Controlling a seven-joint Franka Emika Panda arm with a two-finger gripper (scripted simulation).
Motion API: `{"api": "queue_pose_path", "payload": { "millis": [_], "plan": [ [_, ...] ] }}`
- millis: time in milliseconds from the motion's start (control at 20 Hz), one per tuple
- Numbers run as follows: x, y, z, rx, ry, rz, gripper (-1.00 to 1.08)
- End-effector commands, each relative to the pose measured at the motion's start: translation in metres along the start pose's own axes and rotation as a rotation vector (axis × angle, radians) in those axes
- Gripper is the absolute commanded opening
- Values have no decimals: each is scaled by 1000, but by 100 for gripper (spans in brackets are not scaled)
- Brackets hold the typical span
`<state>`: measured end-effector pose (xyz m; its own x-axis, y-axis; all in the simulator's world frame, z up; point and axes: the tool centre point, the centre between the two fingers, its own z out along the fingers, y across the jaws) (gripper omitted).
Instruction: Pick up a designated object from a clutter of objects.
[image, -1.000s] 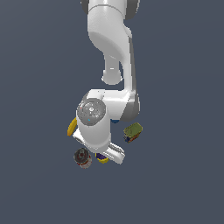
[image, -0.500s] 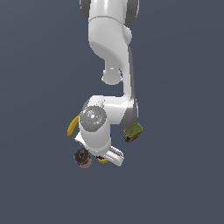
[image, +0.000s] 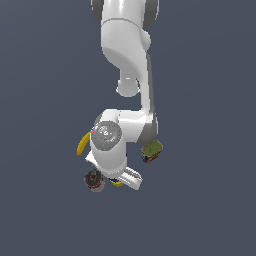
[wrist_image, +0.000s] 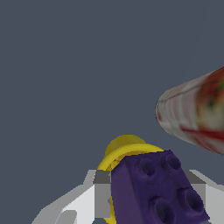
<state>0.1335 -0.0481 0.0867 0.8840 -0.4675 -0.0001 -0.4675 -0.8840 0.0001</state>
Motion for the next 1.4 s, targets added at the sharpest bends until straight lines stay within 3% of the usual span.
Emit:
{"api": "queue_pose_path", "payload": {
  "millis": [0, 650, 1350],
  "plan": [
    [0, 0, 0, 0, 0, 0, -100],
    [-31, -12, -38, 0, 0, 0, -100],
    [-123, -50, -151, -1, 1, 0, -100]
  ]
}}
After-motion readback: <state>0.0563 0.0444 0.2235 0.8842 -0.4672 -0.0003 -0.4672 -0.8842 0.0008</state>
